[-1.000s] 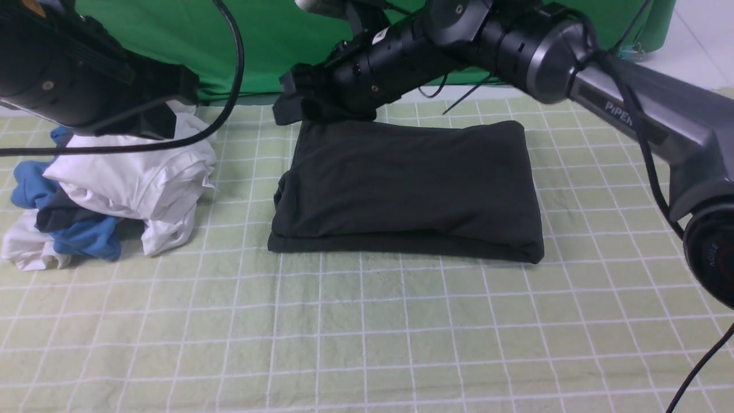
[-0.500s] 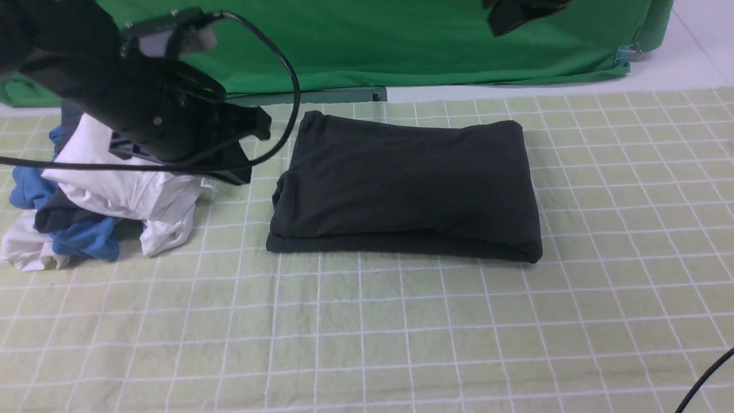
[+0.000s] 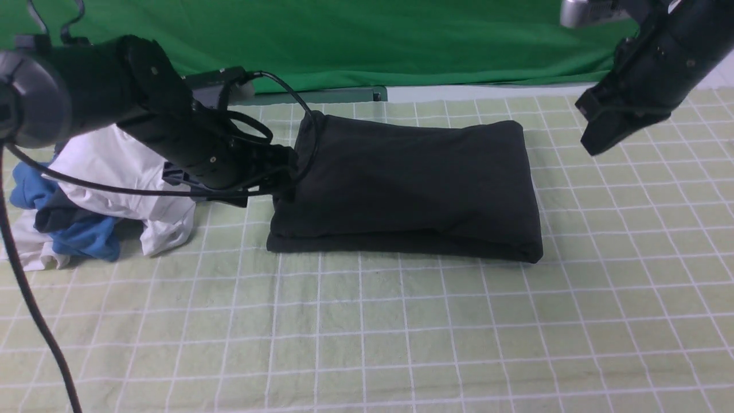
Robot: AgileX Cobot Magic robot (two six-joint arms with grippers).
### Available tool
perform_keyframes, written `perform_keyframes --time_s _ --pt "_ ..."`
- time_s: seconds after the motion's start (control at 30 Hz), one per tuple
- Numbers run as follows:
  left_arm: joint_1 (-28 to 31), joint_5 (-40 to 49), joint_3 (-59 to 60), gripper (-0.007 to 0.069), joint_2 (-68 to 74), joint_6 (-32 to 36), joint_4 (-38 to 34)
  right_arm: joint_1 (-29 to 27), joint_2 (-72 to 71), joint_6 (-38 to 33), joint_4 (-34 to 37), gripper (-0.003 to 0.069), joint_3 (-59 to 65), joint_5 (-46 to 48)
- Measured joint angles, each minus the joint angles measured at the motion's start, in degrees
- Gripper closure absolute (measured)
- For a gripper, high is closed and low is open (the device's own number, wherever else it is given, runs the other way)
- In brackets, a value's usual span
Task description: Fold a long-sleeved shirt over a green coffee tablecloth.
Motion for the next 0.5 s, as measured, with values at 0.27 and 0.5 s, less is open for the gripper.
perform_keyframes --time_s 0.27,0.5 --pt "0.0 -1.93 -0.13 -0.0066 6.28 5.95 -5.47 0.06 0.0 -0.6 1.48 0.0656 1.89 -0.81" --pt "0.05 -0.76 -0.45 0.0166 6.95 9.19 -7.17 0.06 0.0 -0.74 1.66 0.0524 2.45 -4.33"
